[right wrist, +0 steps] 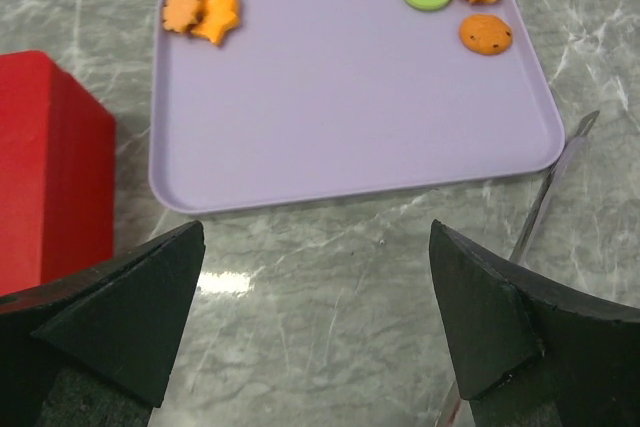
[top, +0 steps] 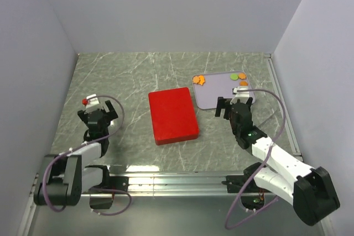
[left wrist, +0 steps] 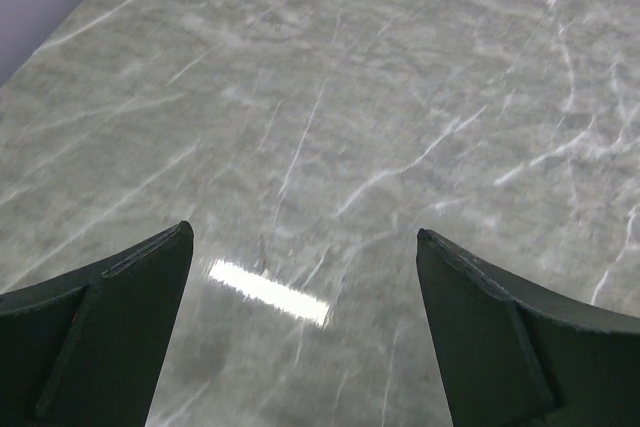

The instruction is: Pack the cookies

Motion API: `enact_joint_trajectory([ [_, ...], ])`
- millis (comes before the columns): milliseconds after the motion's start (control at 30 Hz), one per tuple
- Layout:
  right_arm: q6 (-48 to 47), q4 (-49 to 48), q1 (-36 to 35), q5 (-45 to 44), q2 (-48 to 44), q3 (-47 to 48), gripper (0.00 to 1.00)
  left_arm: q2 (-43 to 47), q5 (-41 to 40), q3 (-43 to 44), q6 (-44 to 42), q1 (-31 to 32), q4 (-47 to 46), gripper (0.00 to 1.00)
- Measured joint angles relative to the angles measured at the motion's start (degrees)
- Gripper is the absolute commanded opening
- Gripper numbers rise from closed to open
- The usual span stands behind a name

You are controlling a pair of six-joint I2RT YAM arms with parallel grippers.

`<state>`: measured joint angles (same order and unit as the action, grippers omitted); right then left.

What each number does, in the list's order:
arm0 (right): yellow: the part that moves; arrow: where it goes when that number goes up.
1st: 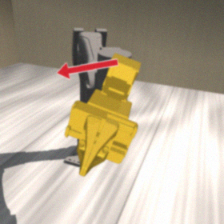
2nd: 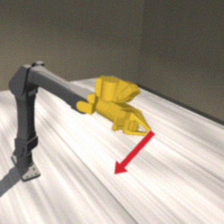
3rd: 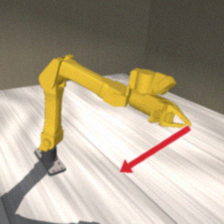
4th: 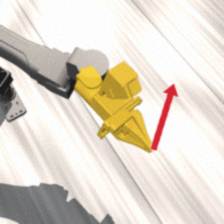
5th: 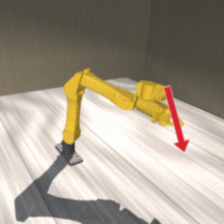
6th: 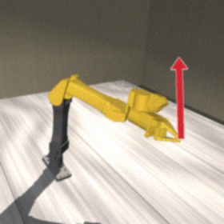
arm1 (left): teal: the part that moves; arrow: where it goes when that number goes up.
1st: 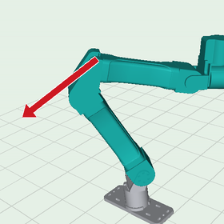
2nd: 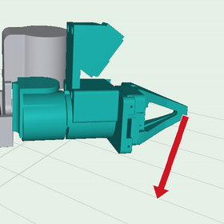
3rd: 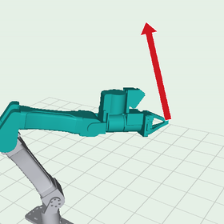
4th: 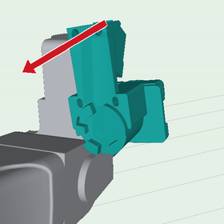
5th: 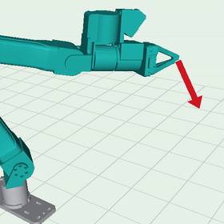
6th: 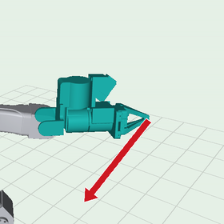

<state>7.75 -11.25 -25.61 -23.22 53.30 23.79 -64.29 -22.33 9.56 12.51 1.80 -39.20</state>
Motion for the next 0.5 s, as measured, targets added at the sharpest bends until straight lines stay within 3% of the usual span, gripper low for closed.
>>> enact_joint_trajectory([
  [300, -1.7, -7.1, 1.4, -1.9, 7.6, 0.4, 1.0, -15.4, 8.6, 7.8, 0.0, -4.2, -13.1, 0.97],
  [500, -1.7, -7.5, 1.7, -3.5, 7.6, 0.0, 1.0, -19.7, 14.3, 4.5, -1.1, -3.7, -22.4, 0.99],
])
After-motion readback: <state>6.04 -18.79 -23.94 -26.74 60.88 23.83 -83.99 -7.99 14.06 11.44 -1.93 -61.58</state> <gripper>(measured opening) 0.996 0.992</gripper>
